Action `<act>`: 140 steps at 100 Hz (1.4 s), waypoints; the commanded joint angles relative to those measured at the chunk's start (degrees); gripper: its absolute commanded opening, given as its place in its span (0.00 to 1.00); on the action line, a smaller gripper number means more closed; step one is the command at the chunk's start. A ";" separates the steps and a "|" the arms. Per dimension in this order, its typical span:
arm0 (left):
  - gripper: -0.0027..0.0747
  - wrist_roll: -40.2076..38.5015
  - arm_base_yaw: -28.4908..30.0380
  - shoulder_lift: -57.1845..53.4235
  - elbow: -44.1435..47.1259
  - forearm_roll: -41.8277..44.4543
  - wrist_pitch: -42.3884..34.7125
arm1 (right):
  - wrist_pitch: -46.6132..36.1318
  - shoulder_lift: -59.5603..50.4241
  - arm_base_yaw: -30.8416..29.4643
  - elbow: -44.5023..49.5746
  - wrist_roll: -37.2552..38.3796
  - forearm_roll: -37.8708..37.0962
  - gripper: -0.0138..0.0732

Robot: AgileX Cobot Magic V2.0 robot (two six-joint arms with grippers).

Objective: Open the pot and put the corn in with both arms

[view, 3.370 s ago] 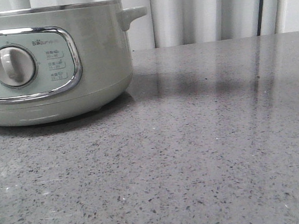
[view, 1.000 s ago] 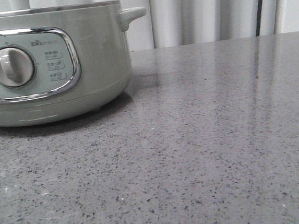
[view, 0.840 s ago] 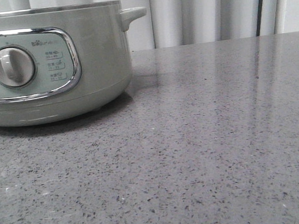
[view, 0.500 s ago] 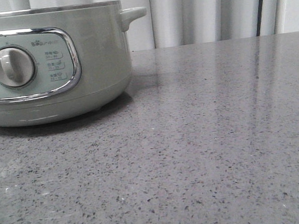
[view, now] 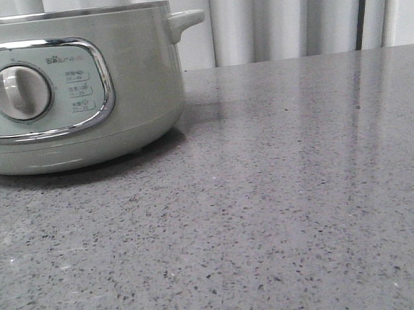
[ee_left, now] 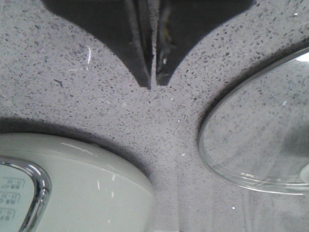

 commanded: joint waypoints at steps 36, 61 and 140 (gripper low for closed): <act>0.01 -1.29 -0.45 -1.77 1.56 -0.69 -1.78 | -4.49 0.40 -0.10 -1.45 -0.33 -0.70 0.09; 0.01 -1.29 -0.45 -1.77 1.56 -0.69 -1.78 | -4.49 0.40 -0.10 -1.45 -0.33 -0.70 0.09; 0.01 -1.29 -0.45 -1.66 1.56 -0.69 -1.78 | -10.47 -16.15 -26.06 28.21 0.37 14.26 0.09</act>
